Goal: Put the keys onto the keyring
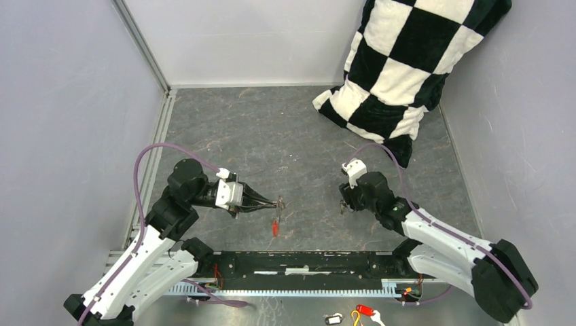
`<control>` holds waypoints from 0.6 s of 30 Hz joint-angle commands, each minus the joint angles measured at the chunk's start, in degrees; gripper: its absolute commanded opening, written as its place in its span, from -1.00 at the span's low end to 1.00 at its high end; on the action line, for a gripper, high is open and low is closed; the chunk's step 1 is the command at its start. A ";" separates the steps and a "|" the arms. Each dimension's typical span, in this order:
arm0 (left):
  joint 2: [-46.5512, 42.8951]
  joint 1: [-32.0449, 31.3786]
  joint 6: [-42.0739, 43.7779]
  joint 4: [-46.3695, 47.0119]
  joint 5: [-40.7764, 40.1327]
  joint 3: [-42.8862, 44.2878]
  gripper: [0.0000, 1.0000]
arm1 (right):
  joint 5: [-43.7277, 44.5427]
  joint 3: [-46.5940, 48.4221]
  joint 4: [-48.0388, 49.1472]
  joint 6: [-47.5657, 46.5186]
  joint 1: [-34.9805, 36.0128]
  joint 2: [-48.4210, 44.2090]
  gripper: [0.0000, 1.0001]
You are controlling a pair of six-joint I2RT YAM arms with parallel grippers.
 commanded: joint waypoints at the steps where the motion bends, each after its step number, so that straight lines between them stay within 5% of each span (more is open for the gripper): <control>1: 0.36 -0.07 -2.54 2.34 1.57 0.40 -0.96 | -19.21 4.03 4.93 -13.92 -8.63 7.01 0.19; 4: 1.07 -0.12 -3.29 2.57 2.25 1.05 -0.96 | -29.25 6.41 2.64 -19.37 -11.59 13.24 0.09; 10: 1.40 -0.06 -3.63 1.82 2.64 1.54 -0.96 | -34.95 6.60 0.15 -25.14 -12.04 14.30 0.05; 18: 1.29 -0.06 -4.97 2.42 2.00 1.71 -0.96 | -34.65 7.95 -2.42 -28.30 -12.11 13.01 0.01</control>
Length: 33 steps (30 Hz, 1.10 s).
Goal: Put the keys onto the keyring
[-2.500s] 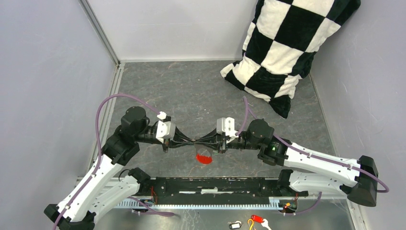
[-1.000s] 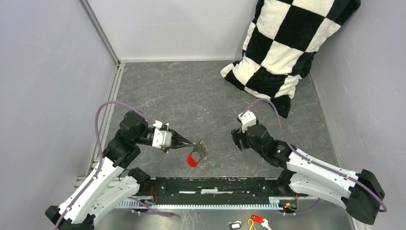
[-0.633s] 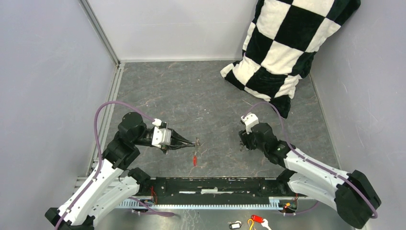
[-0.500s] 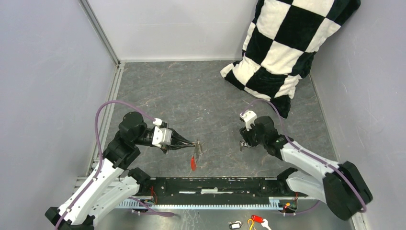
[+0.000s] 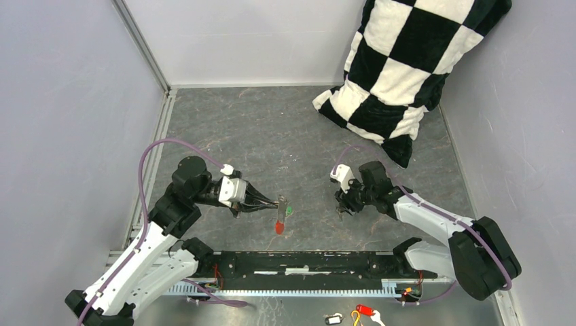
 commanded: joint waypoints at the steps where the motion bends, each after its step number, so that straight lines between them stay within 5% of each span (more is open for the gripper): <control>1: -0.37 -0.08 -4.00 2.53 0.90 1.71 -0.96 | -1.06 3.31 -1.51 -3.64 -0.39 -0.71 -0.01; 13: 0.17 -0.06 -5.66 4.41 -0.86 2.15 -0.96 | -4.47 9.61 -16.57 -21.44 3.43 -0.88 -0.13; 33: -0.04 -0.14 -7.98 5.61 -3.79 2.34 -0.96 | 2.07 8.88 -12.27 -31.57 8.26 8.34 -0.19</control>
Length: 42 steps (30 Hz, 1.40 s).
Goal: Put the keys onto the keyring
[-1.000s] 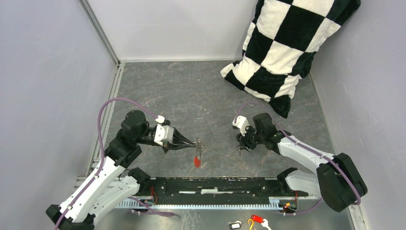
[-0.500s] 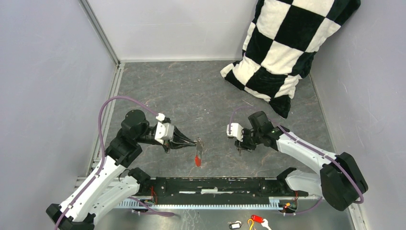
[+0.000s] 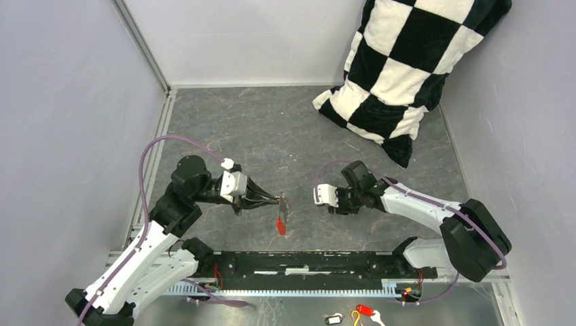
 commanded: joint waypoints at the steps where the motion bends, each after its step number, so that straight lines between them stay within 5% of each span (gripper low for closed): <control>1: -0.52 -0.12 -3.03 2.92 -1.13 2.25 -0.96 | 2.44 0.92 1.37 -2.88 0.32 0.82 -0.19; 11: -0.89 -0.06 -3.14 2.57 -1.72 2.58 -0.96 | -0.22 3.12 4.39 0.17 0.16 5.28 -0.58; 20: -0.74 -0.06 -3.41 2.19 -1.39 3.19 -0.96 | 1.71 5.38 3.72 -2.49 -0.75 0.67 -0.19; 42: -1.34 -0.06 -3.29 1.19 -3.51 3.81 -0.96 | -0.10 11.32 -1.33 -11.37 -1.04 8.36 -0.20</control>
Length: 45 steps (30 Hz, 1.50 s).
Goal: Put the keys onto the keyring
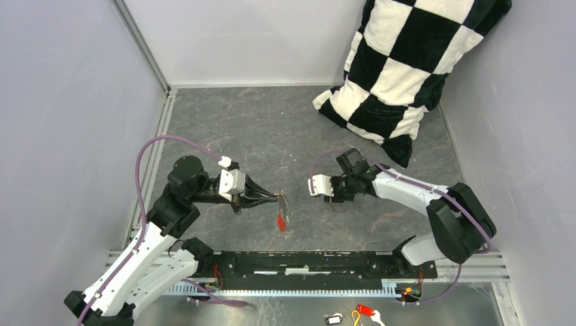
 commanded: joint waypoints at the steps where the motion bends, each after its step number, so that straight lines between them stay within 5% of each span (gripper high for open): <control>1: -0.56 -0.06 -1.54 1.11 -1.14 2.99 -0.96 | 0.67 2.84 0.48 -3.50 1.57 0.53 -0.20; 17: -0.29 -0.07 -1.25 0.84 -3.14 3.58 -0.96 | 2.74 4.95 -1.99 -5.94 4.10 3.96 -0.28; 24: -0.42 -0.08 -0.81 0.16 -4.79 3.78 -0.96 | 0.95 6.73 -4.83 -6.45 4.07 6.31 -0.59; 29: -0.39 -0.06 -0.38 -0.44 -5.59 4.03 -0.96 | -0.18 7.14 -4.38 -4.50 4.06 5.70 -0.99; 37: -0.41 -0.12 -2.05 -0.53 -8.35 4.09 -0.96 | -5.41 1.93 11.07 14.35 1.57 -5.45 -0.99; 45: -0.56 -0.07 -6.56 0.16 -16.53 2.90 -0.96 | -14.63 -4.00 23.01 42.86 2.24 -20.77 -0.99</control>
